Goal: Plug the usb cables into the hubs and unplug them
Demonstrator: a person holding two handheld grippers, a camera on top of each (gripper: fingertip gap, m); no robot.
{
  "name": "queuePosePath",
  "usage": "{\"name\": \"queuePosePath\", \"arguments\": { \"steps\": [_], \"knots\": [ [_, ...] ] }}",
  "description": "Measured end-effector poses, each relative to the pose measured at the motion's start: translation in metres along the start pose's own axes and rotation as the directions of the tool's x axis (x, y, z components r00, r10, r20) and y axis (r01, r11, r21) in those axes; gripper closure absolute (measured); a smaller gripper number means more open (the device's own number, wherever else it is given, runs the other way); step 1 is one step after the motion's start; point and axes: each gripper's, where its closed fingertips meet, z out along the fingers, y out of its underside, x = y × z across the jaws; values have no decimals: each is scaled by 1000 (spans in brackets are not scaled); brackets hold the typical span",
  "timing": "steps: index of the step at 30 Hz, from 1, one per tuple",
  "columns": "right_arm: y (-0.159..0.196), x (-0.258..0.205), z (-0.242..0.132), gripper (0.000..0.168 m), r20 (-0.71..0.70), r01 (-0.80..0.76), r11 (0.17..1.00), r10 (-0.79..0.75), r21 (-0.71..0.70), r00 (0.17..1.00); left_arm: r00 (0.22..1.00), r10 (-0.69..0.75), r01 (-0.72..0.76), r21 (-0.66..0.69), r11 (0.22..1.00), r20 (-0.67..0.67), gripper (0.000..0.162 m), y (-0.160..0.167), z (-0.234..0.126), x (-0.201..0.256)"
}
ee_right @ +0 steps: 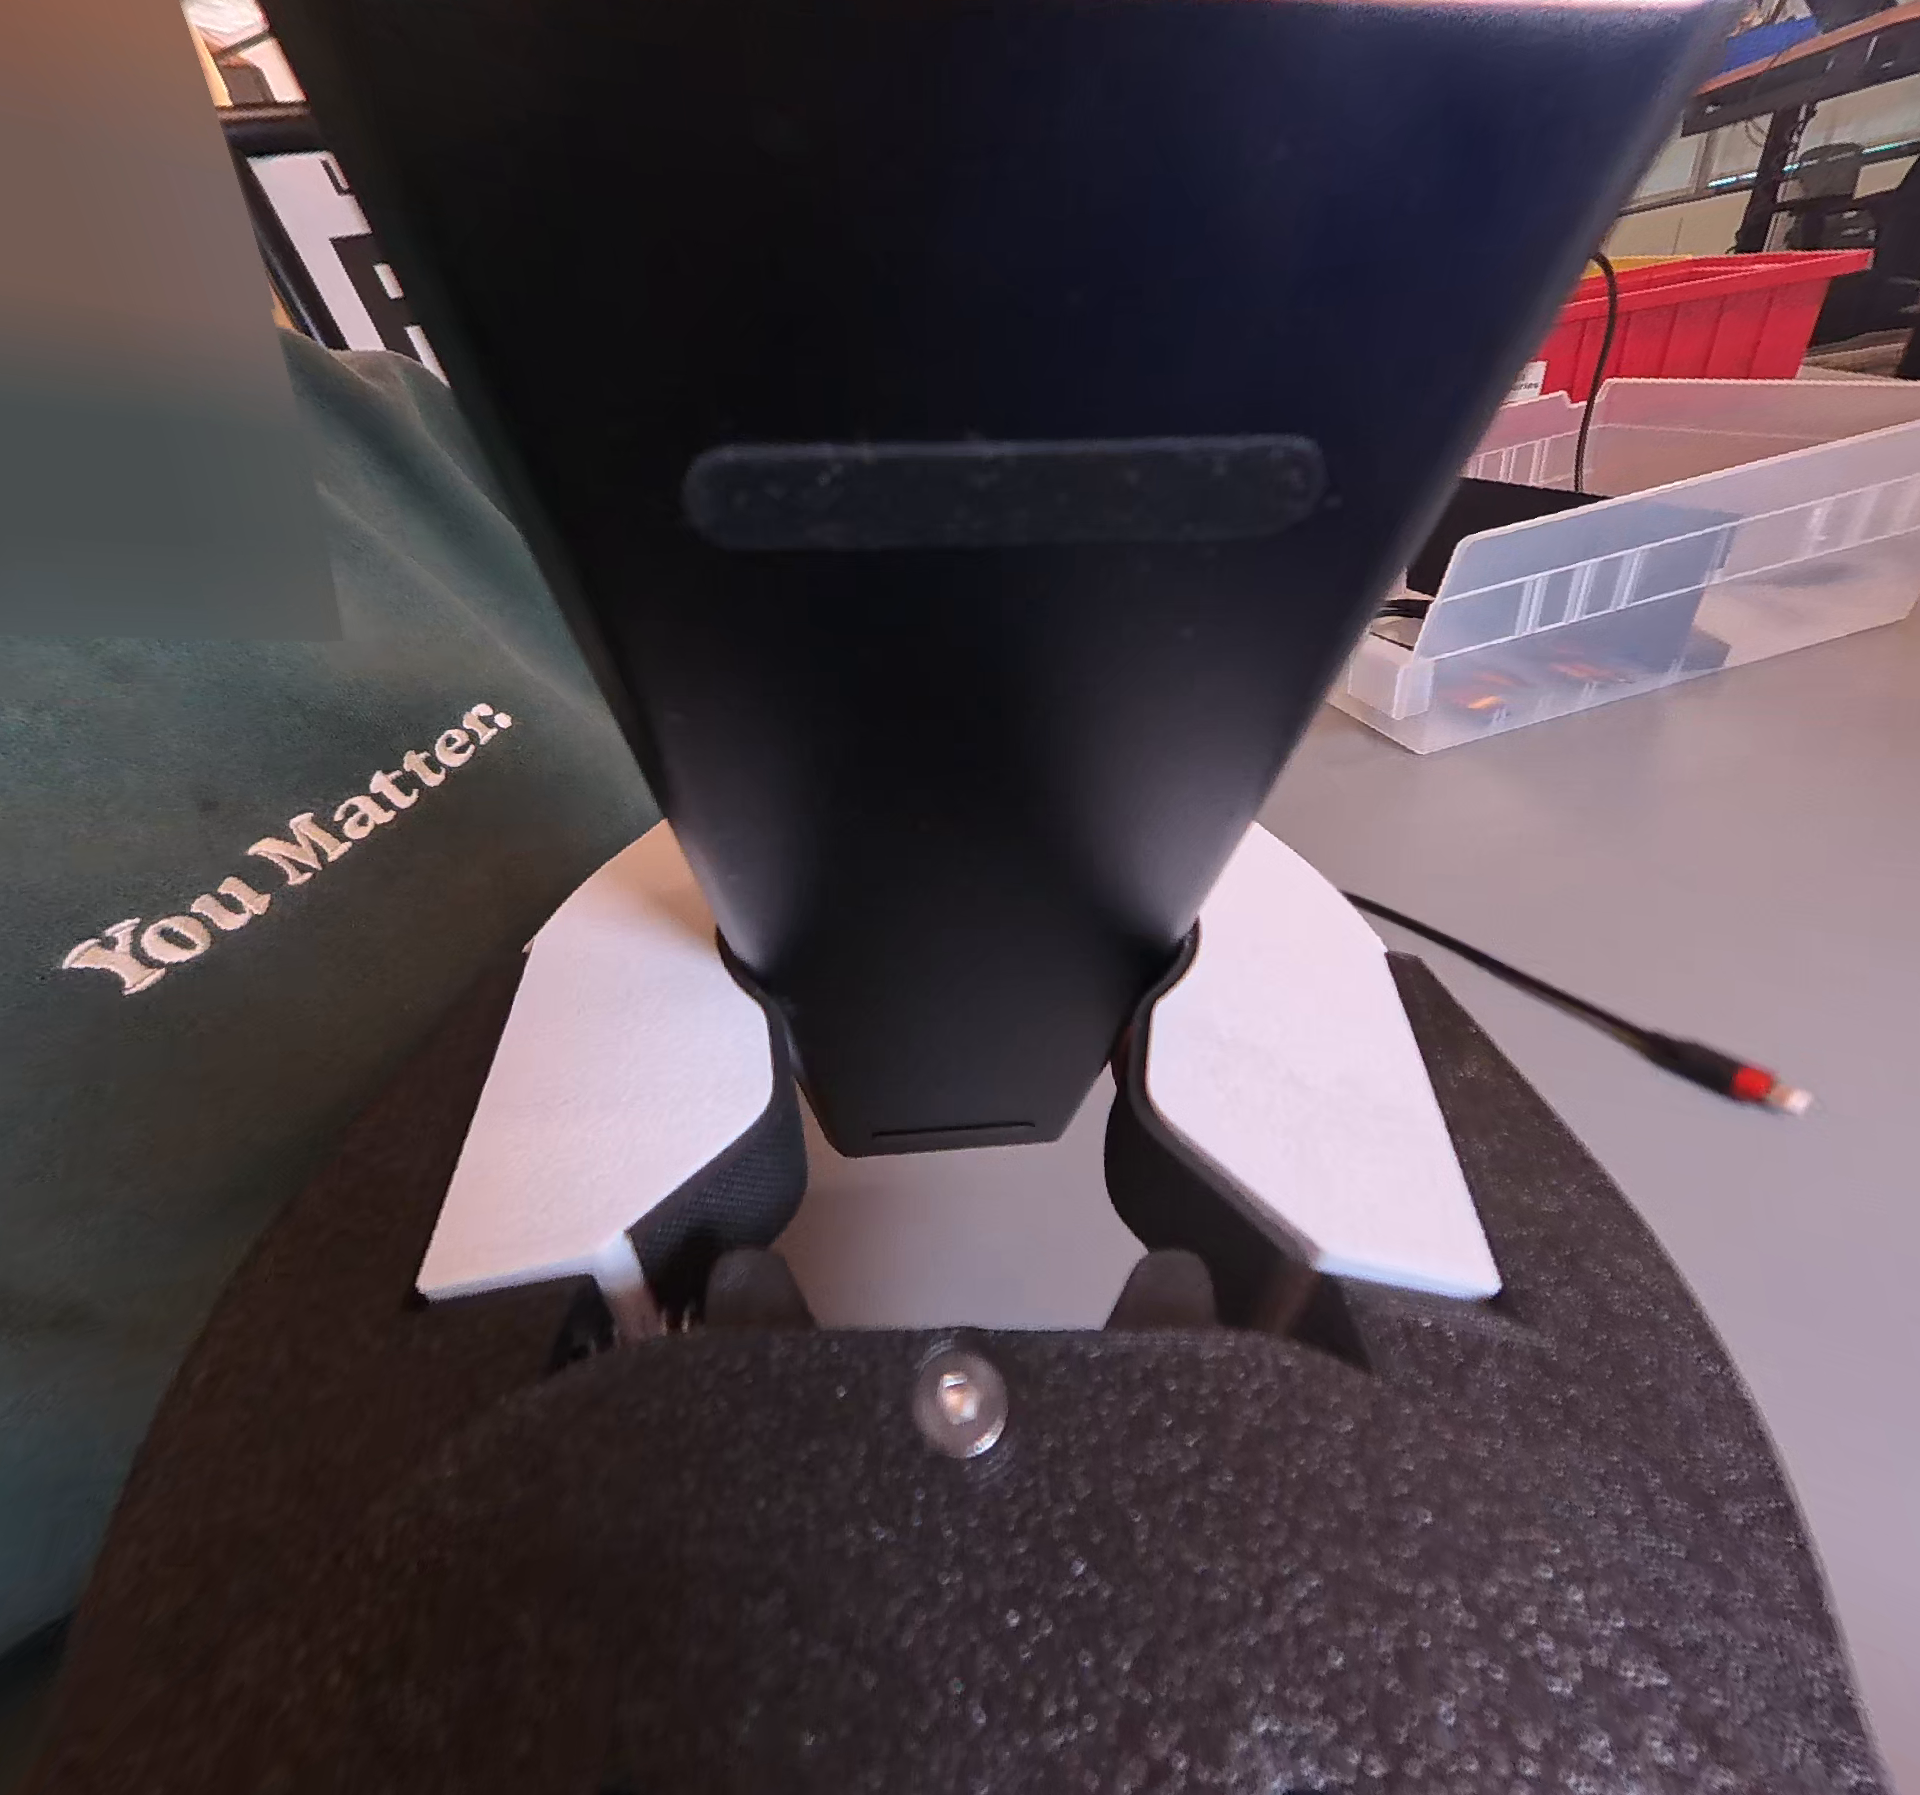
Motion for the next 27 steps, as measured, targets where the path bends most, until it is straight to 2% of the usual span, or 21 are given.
{"name": "queuePosePath", "arguments": {
  "steps": [3,6,9,12,14,20,27],
  "knots": [
    [-1,1,-1,97,-4,2,1000,-2,4,1000,996,-90,89,-20,996,-8,140,14,-5,-11],
    [-2,3,-3,97,-15,3,1000,-3,6,1000,985,-172,166,-170,971,-16,140,53,-1,-13],
    [-4,5,-5,97,-26,-1,1000,1,13,1000,965,-242,207,-275,939,-100,140,79,8,5],
    [-2,8,-7,97,-36,-2,1000,2,7,999,925,-312,229,-339,913,-217,140,86,24,36],
    [-1,10,-7,97,-45,0,1000,0,-2,999,912,-329,219,-386,896,-246,140,91,32,50],
    [2,13,-8,97,-64,4,1000,-5,-20,998,909,-344,191,-498,846,-235,142,106,46,65],
    [3,15,-8,97,-80,10,999,-13,-32,997,929,-296,140,-529,837,-222,151,102,52,68]
  ]
}}
